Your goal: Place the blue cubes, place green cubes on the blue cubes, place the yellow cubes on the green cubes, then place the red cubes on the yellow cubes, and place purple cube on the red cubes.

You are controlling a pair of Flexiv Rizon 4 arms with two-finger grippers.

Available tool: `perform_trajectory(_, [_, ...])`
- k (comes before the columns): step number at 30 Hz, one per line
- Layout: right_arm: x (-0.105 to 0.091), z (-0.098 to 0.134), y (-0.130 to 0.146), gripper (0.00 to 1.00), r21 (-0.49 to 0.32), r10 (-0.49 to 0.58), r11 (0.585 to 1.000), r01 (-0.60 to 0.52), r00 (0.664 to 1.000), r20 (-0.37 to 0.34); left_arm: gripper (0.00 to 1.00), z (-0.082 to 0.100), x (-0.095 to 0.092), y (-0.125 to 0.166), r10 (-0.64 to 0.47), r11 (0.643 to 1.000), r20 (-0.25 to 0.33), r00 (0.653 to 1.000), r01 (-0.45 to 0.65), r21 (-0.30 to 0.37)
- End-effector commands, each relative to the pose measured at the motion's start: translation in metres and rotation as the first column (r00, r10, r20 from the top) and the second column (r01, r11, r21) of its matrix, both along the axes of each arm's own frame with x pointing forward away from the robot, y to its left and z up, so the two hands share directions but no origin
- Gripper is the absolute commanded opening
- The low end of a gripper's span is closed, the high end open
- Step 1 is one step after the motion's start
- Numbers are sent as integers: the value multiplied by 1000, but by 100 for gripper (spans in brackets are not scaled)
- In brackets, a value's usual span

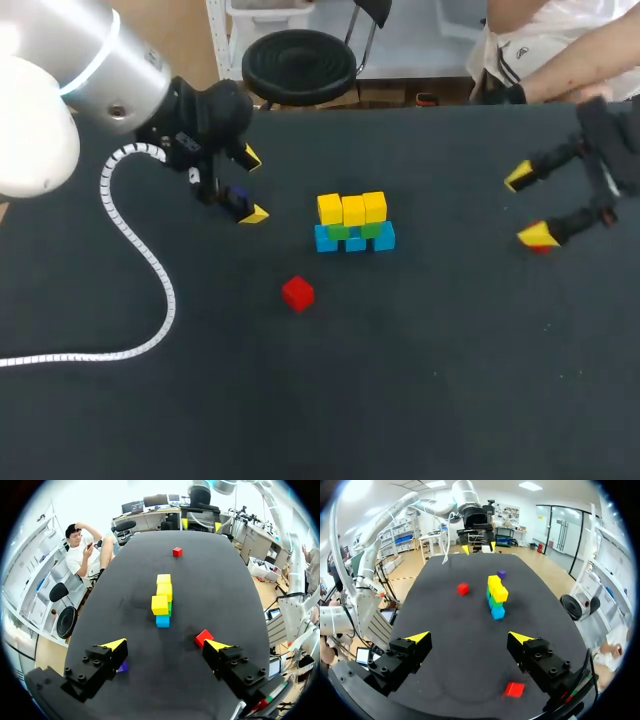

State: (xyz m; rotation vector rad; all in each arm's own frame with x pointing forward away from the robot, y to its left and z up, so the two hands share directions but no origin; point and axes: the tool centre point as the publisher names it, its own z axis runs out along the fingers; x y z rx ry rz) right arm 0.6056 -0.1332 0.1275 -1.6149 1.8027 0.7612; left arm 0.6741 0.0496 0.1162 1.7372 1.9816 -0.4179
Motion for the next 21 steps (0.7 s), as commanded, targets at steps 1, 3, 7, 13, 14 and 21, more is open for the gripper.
perform_trajectory(1, [-49, 3, -23, 100, 21, -96, 995, 94, 991, 98, 100, 0, 0, 0, 1, 1000, -1, 1000, -1, 4])
perform_trajectory(3, [-51, -2, -30, 100, 44, -100, 994, 96, 989, 105, 100, 0, 0, 0, 1, 1000, -1, 1000, -1, 4])
perform_trajectory(7, [-50, -11, -37, 100, 74, -109, 992, 101, 989, 105, 100, 0, 0, 0, 1, 1000, -1, 1000, -1, 4])
perform_trajectory(13, [-49, -11, -38, 100, 100, -116, 989, 105, 987, 110, 100, 0, 0, 0, 1, 1000, -1, 1000, -1, 4])
perform_trajectory(14, [-49, -11, -38, 100, 100, -116, 989, 105, 987, 110, 100, 0, 0, 0, 1, 1000, -1, 1000, -1, 4])
perform_trajectory(21, [-49, -11, -38, 100, 100, -116, 989, 105, 987, 110, 100, 0, 0, 0, 1, 1000, -1, 1000, -1, 4])
